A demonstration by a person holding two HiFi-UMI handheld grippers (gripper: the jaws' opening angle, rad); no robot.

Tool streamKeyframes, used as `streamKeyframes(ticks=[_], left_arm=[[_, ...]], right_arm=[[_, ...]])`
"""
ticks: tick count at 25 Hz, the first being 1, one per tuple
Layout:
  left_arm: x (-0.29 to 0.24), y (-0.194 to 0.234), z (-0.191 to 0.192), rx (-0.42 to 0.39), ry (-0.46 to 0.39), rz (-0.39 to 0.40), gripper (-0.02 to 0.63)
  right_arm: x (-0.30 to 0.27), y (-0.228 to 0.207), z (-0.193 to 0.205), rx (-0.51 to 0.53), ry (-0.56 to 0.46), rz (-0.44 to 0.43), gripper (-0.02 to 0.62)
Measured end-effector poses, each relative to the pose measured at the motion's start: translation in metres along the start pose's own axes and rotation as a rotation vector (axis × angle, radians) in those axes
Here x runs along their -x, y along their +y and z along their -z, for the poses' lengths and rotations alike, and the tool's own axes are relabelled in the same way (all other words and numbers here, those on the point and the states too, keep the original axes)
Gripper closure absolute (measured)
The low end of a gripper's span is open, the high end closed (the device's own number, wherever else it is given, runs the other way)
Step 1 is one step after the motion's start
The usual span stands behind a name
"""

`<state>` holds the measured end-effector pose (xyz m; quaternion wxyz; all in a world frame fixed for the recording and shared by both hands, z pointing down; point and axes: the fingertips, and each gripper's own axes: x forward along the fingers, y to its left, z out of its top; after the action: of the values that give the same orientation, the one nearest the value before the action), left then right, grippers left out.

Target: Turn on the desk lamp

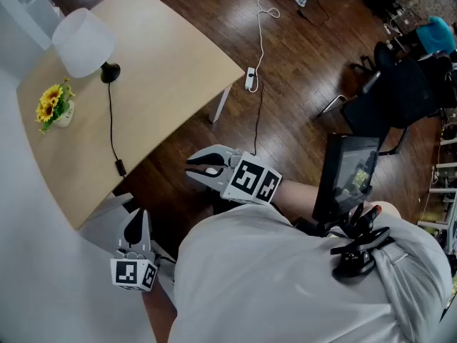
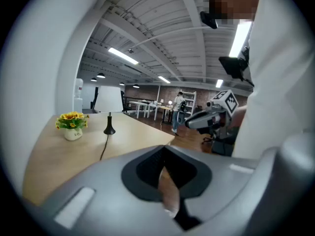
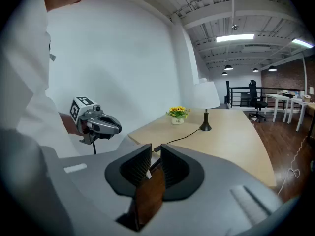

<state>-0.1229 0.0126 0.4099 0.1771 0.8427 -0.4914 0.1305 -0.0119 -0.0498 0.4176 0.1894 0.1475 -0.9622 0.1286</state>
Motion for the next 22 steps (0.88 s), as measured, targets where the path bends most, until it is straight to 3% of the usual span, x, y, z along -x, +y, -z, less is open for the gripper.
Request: streamKeyframes(ticks=[5, 7, 10, 13, 22], left_arm=[[-0.065, 0.011, -0.02, 0.01, -0.007, 0.023, 0.588], [-0.072, 0.024, -0.02, 0.017, 0.001, -0.007, 0.588], [-0.072, 0.055, -0.02, 0.035, 0.028, -0.071, 0.588], [-0.076, 0.085, -0.011, 0.029, 0.063, -0.085, 0.588], [-0.096, 0.156, 0.038, 0.003, 0.219, -0.027, 0.588]], right_arm=[[0.025, -0.076, 0.002, 0.018, 0.0, 0.046, 0.545], [0.023, -0.093, 0.006, -0.01, 0.016, 0.032, 0.545], [0.005, -0.108, 0.004, -0.02, 0.026, -0.001, 0.545], [-0.009, -0.119, -0.001, -0.015, 0.032, 0.009, 0.545], [-0.063, -0.122, -0.027, 0.04, 0.074, 0.039, 0.546]])
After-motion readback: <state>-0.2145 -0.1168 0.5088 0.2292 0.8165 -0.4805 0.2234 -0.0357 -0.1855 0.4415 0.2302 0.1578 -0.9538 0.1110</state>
